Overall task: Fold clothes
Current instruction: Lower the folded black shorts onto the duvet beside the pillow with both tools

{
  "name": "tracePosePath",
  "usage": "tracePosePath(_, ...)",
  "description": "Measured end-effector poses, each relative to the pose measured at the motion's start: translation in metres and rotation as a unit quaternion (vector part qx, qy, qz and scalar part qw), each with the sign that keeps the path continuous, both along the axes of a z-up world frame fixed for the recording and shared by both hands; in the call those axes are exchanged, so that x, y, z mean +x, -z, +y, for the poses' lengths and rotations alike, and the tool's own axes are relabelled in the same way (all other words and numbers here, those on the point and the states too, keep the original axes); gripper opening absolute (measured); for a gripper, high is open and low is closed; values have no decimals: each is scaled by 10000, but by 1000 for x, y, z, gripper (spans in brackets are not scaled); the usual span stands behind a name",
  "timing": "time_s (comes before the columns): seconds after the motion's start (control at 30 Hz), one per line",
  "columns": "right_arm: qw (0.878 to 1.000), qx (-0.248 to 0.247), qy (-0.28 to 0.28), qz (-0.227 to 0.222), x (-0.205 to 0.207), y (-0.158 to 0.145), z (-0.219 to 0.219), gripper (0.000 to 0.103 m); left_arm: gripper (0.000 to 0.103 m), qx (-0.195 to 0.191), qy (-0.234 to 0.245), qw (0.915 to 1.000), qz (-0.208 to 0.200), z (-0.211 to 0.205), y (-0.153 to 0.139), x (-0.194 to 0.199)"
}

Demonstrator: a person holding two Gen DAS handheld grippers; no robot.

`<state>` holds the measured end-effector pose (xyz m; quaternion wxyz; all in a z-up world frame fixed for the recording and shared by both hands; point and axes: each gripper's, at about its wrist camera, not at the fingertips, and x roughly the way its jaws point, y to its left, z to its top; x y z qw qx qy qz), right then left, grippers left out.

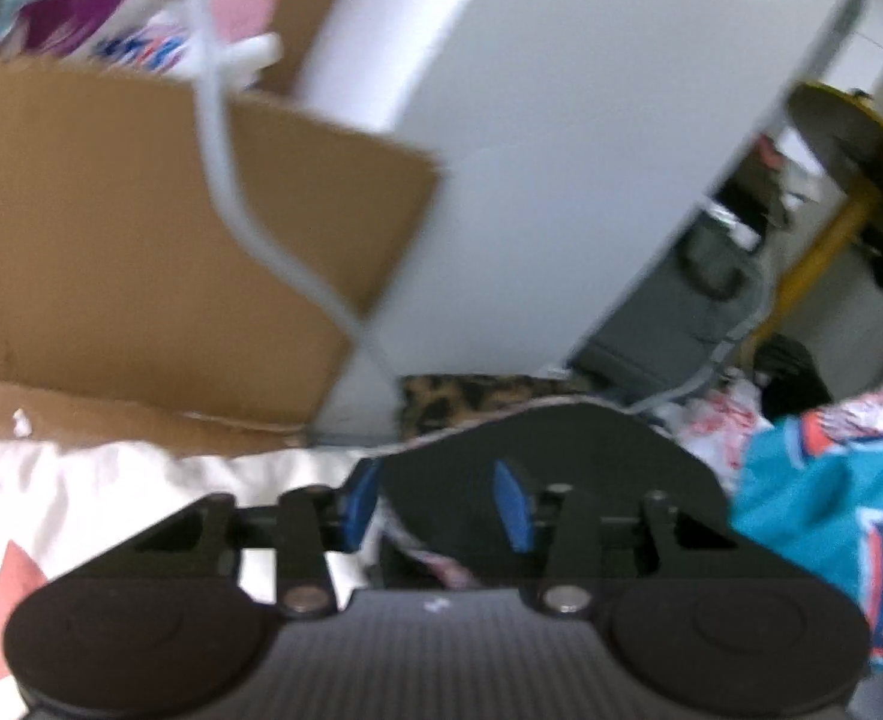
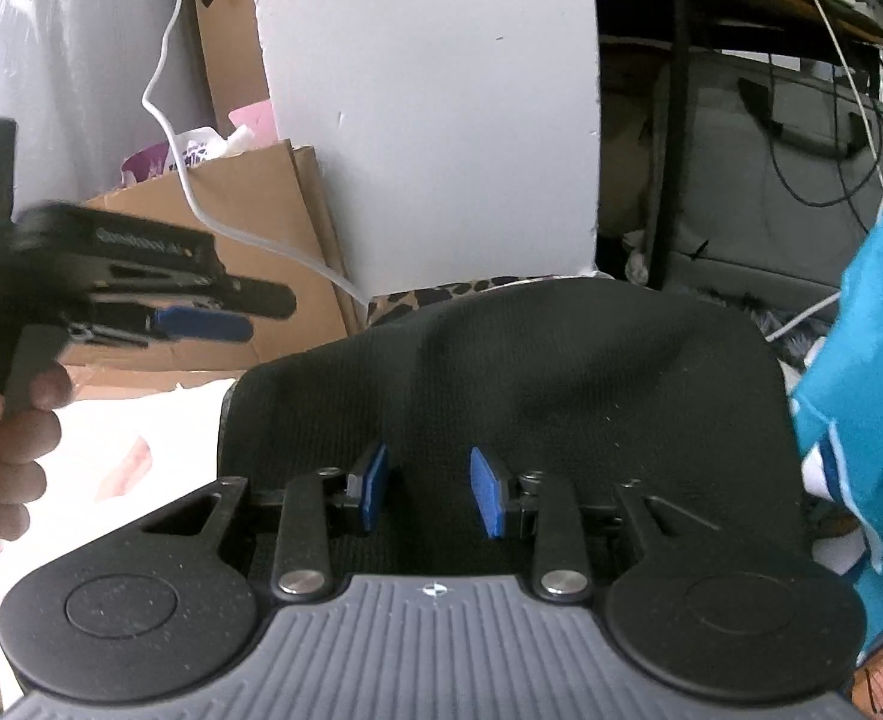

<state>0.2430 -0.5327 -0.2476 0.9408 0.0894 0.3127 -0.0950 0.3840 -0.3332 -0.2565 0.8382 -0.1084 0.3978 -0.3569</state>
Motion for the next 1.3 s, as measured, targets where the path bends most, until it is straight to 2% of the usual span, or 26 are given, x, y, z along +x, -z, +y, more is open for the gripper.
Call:
tracePosePath(0.1,10000,-4,79,8,-11,-3,-4,38,30,-21,281,9996,-23,-9,-8,-12)
tracePosePath(0.17,9999,11,154,2,-18,-4,-8,38,30,-10,417,9991,-17,-15,-9,-19)
tracePosePath(0.3,9996,-28,278,7,-28,-4,-19,38,29,399,488,9980,-101,-30,2,-28)
tracePosePath(0.4,9994,-73,351,34,-35,-3,-27,38,28,728,512,9955,-320,-38,12,-31)
tracePosePath(0.5,9991,-110,411,71,-47,1,-37,38,28,905,524,9939,-350,-43,23,-29)
tracePosePath(0.7,9971,-32,662,361,-71,23,-57,38,31,828,411,9956,-136,-42,35,-19)
tracePosePath(0.93,9952,-64,794,560,-91,39,-61,38,27,625,375,9972,-152,-33,18,-26)
tracePosePath(1.1,9953,-35,866,440,-103,33,-61,38,27,603,726,9952,-239,-32,6,-39)
tracePosePath(1.3,9943,-45,946,494,-108,34,-64,38,27,893,973,9905,-395,-39,15,-51)
